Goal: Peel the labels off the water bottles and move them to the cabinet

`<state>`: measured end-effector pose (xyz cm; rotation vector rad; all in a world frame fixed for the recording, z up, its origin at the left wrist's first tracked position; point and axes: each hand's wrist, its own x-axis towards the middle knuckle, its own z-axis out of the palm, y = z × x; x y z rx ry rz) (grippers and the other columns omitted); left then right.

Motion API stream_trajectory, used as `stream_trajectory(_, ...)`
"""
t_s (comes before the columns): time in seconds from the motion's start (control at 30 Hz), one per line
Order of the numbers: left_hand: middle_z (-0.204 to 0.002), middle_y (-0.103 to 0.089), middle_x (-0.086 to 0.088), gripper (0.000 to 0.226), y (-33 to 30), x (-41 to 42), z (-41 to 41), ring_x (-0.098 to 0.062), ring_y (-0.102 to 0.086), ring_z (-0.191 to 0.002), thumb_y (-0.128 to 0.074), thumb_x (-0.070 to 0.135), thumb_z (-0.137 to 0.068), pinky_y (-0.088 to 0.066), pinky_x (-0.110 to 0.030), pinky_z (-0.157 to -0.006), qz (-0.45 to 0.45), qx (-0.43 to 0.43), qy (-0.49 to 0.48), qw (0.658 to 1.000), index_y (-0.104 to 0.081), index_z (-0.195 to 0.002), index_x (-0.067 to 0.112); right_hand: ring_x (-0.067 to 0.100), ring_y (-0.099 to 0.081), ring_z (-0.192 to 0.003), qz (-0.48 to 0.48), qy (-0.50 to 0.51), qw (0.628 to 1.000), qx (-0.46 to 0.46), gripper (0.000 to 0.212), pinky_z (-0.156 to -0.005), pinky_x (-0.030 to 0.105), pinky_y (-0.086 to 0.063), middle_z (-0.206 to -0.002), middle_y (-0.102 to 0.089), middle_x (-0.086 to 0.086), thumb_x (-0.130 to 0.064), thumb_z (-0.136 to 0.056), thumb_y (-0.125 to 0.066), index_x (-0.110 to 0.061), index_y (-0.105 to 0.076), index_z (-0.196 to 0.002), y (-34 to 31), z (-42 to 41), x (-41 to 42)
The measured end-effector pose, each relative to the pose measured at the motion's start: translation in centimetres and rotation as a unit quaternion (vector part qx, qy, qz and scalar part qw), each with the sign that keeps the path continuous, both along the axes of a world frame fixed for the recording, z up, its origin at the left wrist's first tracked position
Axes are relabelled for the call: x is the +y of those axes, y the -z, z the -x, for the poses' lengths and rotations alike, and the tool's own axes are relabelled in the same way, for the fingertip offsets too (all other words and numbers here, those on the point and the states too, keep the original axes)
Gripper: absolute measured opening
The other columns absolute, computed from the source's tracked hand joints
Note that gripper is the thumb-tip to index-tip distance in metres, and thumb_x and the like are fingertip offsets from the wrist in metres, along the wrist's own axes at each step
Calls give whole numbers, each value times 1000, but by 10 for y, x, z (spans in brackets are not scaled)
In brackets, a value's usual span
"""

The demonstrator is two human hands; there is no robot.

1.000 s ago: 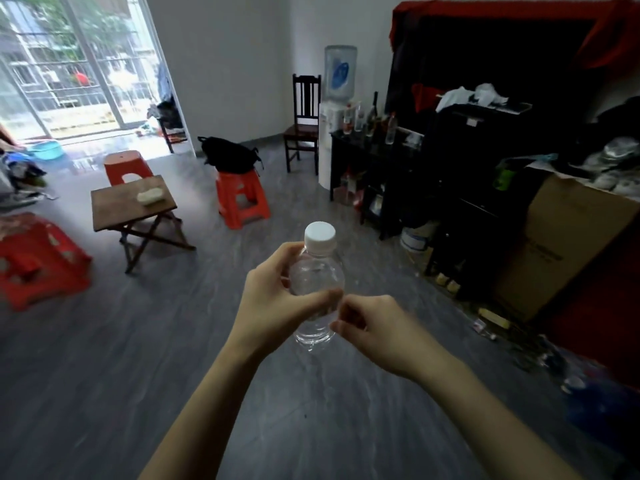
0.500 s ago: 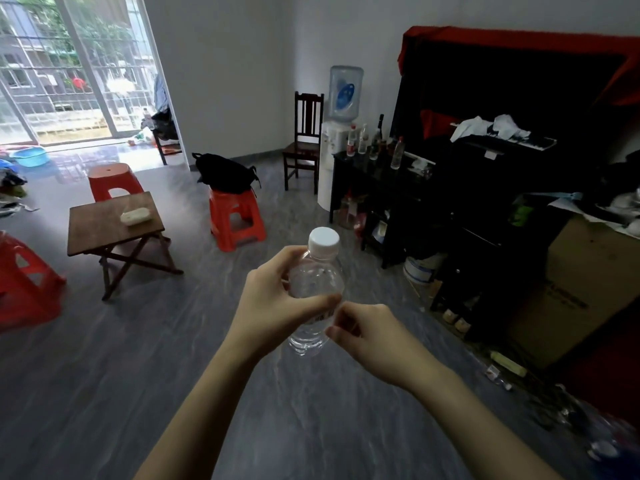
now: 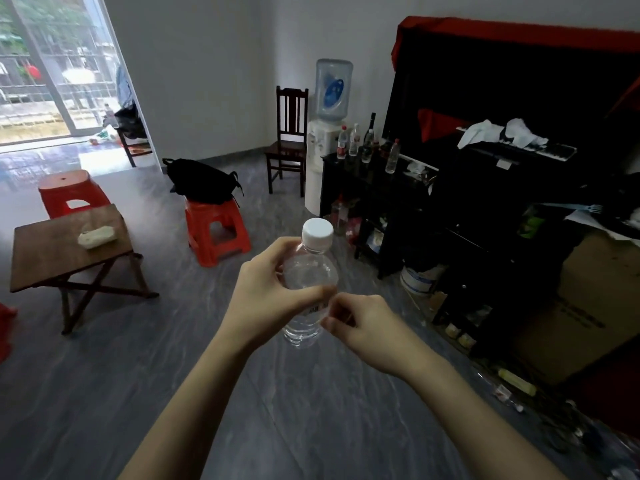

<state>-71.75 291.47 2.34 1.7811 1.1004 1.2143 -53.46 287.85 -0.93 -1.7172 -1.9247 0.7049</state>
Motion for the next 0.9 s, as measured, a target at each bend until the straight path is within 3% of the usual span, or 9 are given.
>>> stream_trajectory(0.33, -95, -76, 12, 54, 3, 163, -58, -3, -73, -88, -89, 28, -59, -58, -20, -80, -3, 28, -1, 1000, -68, -109, 30, 10, -64, -69, 1, -10, 999, 34, 23, -70, 40, -56, -74, -66, -4, -45, -89, -63, -22, -63, -85, 13, -60, 168)
stream_trajectory(0.5, -96, -76, 16, 54, -7, 257, -98, -1, -73, -88, -94, 21, -65, -55, -12, -76, -16, 41, -1, 999, -68, -111, 31, 8, -63, -68, -2, -24, 999, 37, 24, -67, 36, -53, -75, -65, -4, -46, -90, -63, -23, -63, -84, 8, -105, 267)
stream_trajectory(0.67, -98, -76, 14, 54, -11, 332, -124, -1, -72, -92, -93, 23, -65, -59, -22, -82, -31, 47, -20, 998, -67, -112, 28, 12, -63, -72, -17, -39, 999, 30, 22, -70, 39, -53, -76, -66, -2, -41, -92, -65, -21, -63, -82, -1, -133, 352)
stream_trajectory(0.9, -102, -74, 19, 56, -5, 426, -141, 1, -72, -94, -93, 22, -66, -61, -27, -83, -33, 36, -48, 998, -66, -113, 36, 5, -62, -70, -20, -40, 999, 26, 19, -64, 26, -49, -75, -66, -6, -43, -92, -64, -24, -64, -86, 6, -150, 447)
